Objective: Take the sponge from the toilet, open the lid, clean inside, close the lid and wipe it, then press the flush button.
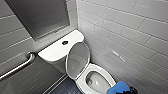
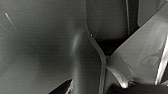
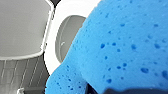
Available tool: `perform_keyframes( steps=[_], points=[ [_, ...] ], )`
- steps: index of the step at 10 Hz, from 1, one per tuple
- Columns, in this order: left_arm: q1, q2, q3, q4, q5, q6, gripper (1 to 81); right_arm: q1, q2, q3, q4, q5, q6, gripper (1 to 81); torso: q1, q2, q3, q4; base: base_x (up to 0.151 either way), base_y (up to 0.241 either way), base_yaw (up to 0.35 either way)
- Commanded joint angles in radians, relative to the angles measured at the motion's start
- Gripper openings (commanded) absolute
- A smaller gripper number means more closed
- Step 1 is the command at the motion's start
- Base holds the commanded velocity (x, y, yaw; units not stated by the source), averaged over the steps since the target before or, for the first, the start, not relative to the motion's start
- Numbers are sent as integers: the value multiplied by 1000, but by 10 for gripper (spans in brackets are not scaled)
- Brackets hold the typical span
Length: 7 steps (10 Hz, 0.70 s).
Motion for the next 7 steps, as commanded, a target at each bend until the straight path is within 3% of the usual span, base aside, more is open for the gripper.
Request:
perform_keyframes(
  steps=[1, 2, 3, 4, 5, 7],
  points=[
    [20, 4, 6, 8, 29, 2, 811, 153, -13, 12, -1, -71, 3, 10, 0, 0, 0, 95, 0, 0, 0],
    [20, 4, 6, 6, 29, 2, 811, 170, 7, 3, 2, -81, 3, 10, 0, 0, 0, 103, 0, 0, 0],
    [20, 5, 6, 6, 30, 2, 811, 188, 33, -11, 2, -104, 3, 10, 0, 0, 0, 92, 0, 0, 0],
    [20, 7, 2, 6, 30, 2, 811, 204, 65, -31, 2, -126, 3, 10, 0, 0, 0, 59, 0, 0, 0],
    [20, 11, -9, 6, 29, 2, 811, 223, 110, -57, 2, -149, 3, 10, 0, 0, 0, 83, 0, 0, 0],
    [20, 24, -35, 3, 26, 2, 811, 286, 214, -121, 2, -225, 6, 10, 0, 0, 0, 96, 0, 0, 0]
  ],
)
